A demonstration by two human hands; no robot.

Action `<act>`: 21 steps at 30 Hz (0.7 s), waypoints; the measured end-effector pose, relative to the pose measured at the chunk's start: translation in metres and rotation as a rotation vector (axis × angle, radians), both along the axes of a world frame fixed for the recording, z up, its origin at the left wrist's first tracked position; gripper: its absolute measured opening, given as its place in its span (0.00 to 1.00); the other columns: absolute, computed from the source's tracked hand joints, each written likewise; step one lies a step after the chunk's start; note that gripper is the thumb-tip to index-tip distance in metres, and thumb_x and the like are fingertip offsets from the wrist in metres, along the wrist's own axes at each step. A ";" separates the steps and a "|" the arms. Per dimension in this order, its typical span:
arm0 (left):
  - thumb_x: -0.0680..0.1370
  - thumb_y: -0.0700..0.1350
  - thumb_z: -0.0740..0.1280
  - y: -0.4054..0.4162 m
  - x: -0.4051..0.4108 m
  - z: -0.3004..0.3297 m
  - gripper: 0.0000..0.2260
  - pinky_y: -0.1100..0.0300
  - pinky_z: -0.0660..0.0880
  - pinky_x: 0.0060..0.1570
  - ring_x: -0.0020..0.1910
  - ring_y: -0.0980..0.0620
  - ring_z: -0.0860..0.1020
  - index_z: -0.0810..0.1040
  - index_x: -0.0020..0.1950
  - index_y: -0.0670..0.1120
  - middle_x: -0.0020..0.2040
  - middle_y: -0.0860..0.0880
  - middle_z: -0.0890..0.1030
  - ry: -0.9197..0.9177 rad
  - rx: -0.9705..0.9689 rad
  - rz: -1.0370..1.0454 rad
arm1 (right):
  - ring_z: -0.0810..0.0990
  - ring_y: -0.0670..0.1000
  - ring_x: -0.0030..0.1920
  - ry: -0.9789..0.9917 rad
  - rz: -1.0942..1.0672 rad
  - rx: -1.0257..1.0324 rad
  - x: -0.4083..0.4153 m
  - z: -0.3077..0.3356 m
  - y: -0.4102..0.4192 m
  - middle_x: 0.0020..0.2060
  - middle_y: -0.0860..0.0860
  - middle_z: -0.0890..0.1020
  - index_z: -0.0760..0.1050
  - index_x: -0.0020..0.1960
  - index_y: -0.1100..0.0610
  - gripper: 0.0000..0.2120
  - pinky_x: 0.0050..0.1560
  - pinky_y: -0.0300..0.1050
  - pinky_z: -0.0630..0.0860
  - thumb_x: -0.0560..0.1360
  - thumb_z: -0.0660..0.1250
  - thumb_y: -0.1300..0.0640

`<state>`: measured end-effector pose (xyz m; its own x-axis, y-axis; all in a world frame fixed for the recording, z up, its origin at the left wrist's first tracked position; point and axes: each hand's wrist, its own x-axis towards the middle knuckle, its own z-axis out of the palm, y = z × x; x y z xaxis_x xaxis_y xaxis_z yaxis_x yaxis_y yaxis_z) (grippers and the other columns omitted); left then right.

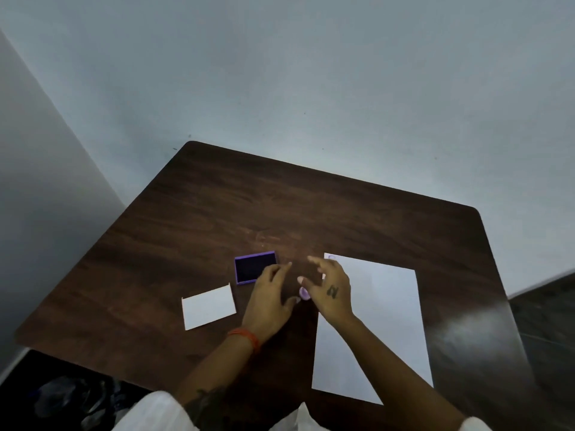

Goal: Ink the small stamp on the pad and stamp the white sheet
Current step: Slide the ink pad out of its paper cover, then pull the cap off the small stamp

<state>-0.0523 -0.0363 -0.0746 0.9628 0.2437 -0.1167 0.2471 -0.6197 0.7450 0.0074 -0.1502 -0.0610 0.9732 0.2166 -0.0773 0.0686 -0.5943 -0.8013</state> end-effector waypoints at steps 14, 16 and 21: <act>0.73 0.40 0.66 -0.014 0.022 -0.032 0.11 0.60 0.70 0.58 0.55 0.50 0.75 0.76 0.56 0.44 0.56 0.45 0.78 0.056 -0.015 -0.064 | 0.80 0.48 0.41 0.131 0.013 -0.006 -0.008 -0.036 -0.011 0.45 0.57 0.85 0.81 0.49 0.60 0.11 0.42 0.27 0.70 0.73 0.68 0.53; 0.73 0.42 0.68 -0.013 0.020 -0.029 0.10 0.67 0.70 0.51 0.50 0.55 0.76 0.78 0.54 0.46 0.53 0.48 0.79 0.025 -0.084 -0.040 | 0.78 0.45 0.38 0.141 -0.010 0.040 -0.007 -0.035 -0.012 0.44 0.57 0.85 0.81 0.48 0.59 0.10 0.41 0.29 0.71 0.73 0.69 0.53; 0.70 0.40 0.71 -0.006 0.009 -0.019 0.11 0.75 0.74 0.41 0.45 0.64 0.80 0.77 0.45 0.56 0.44 0.58 0.81 -0.023 -0.410 0.056 | 0.78 0.43 0.40 0.232 -0.085 0.144 -0.004 -0.032 -0.019 0.42 0.52 0.83 0.80 0.49 0.58 0.08 0.43 0.28 0.73 0.72 0.70 0.56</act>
